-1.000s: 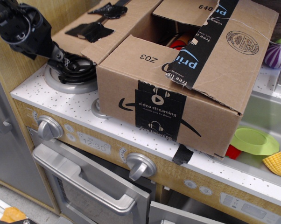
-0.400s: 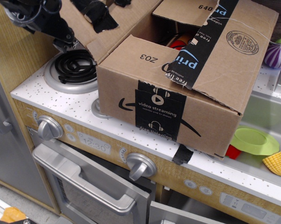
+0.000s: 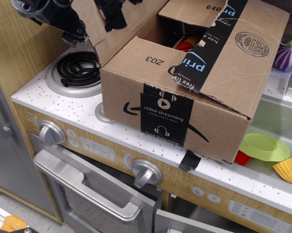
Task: Close large4fbox flaps
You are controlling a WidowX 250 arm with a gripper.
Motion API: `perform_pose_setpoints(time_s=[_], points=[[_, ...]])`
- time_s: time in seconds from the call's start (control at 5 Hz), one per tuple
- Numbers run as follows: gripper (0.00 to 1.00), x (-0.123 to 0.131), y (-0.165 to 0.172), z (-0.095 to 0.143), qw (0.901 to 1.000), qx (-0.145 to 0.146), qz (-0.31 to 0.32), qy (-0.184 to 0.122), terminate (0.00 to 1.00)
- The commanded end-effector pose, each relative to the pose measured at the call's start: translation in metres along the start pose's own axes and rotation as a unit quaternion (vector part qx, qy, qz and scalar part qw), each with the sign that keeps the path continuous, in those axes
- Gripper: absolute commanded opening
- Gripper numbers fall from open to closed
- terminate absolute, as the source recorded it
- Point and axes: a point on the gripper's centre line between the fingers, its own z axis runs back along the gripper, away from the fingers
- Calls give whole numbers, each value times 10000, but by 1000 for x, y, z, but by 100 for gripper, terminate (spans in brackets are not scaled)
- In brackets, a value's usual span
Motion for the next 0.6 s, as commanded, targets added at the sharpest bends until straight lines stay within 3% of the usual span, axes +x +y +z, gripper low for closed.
perform_pose_setpoints(time_s=[0.0,0.4], points=[[100,34,-15,7,9977,-481,54,-468,0],[100,58,-43,32,9869,-1562,400,-61,0]])
